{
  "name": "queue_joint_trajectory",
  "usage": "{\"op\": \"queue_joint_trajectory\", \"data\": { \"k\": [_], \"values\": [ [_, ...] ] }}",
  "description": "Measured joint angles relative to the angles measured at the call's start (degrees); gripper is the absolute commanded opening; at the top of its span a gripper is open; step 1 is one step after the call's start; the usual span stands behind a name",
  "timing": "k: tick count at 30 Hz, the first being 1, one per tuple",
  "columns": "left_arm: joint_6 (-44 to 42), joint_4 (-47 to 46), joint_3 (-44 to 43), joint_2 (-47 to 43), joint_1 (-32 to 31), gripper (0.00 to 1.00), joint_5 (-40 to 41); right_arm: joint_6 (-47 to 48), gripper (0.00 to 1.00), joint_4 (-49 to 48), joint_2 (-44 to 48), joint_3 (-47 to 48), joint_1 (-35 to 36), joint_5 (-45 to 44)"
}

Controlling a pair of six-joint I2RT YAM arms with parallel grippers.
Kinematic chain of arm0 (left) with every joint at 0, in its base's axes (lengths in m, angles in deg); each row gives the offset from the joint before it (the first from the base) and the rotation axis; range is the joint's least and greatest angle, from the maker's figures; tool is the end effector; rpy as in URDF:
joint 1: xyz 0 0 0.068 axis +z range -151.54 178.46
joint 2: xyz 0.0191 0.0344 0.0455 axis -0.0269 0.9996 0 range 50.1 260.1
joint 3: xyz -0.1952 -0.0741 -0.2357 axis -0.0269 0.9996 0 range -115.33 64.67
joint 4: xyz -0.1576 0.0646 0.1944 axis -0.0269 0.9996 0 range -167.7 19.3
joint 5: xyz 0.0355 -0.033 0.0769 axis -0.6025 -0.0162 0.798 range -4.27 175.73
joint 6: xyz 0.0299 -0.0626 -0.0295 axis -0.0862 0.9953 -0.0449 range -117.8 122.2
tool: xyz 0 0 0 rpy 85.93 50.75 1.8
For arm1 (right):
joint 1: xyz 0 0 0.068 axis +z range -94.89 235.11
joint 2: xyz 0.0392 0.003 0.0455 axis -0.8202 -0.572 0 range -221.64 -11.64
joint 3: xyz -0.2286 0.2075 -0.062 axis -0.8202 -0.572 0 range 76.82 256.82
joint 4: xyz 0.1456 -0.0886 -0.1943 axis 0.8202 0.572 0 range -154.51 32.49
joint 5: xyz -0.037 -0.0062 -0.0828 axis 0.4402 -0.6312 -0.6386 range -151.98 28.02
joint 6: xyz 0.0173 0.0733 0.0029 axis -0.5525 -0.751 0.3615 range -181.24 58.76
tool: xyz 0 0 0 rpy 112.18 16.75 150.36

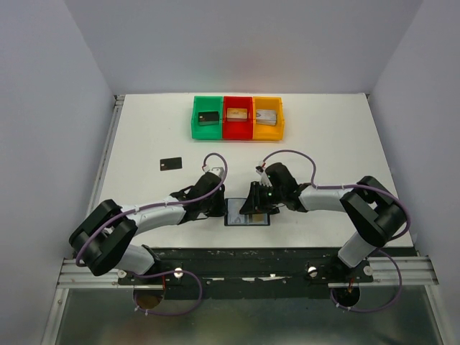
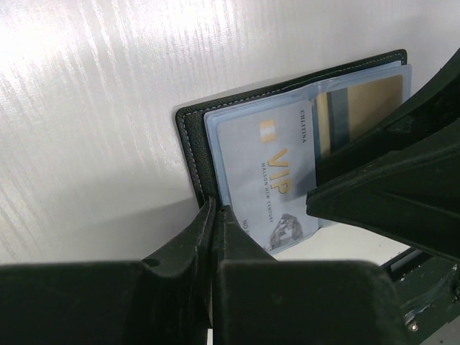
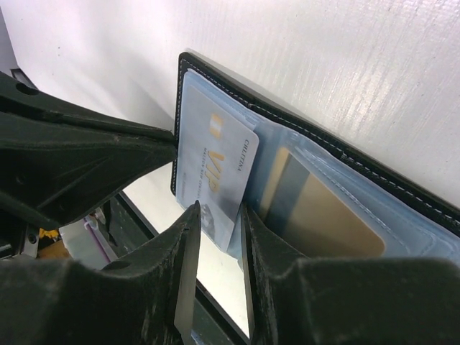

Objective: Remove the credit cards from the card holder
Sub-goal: Remove the credit card from the card holder.

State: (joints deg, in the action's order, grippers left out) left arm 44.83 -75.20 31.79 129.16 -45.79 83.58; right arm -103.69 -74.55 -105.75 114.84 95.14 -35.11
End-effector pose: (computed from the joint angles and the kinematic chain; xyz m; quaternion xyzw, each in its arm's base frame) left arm 0.1868 -0.1854 0.1790 0.0198 0.9354 -0.2553 0.2440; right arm 0.2246 0.2261 0.1587 -0.0678 0.9036 0.4020 0.1316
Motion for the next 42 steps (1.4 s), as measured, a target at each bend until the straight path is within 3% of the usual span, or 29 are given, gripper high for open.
{"op": "queue_joint_trajectory", "data": {
  "k": [14, 29, 42],
  "values": [
    [0.0, -1.0, 0.0, 1.3, 0.0, 0.03, 0.0, -3.8, 0.35, -6.2, 0.0, -3.0, -0.2, 1.5],
    [0.0, -2.7, 0.0, 2.1, 0.0, 0.00, 0.0, -8.6, 0.41, -15.0, -0.2, -7.3, -1.1, 2.4],
    [0.1, -4.2, 0.5, 2.3, 0.0, 0.00, 0.0, -13.4, 0.32, -25.0, -1.7, -11.8, -2.3, 2.5]
  ]
}}
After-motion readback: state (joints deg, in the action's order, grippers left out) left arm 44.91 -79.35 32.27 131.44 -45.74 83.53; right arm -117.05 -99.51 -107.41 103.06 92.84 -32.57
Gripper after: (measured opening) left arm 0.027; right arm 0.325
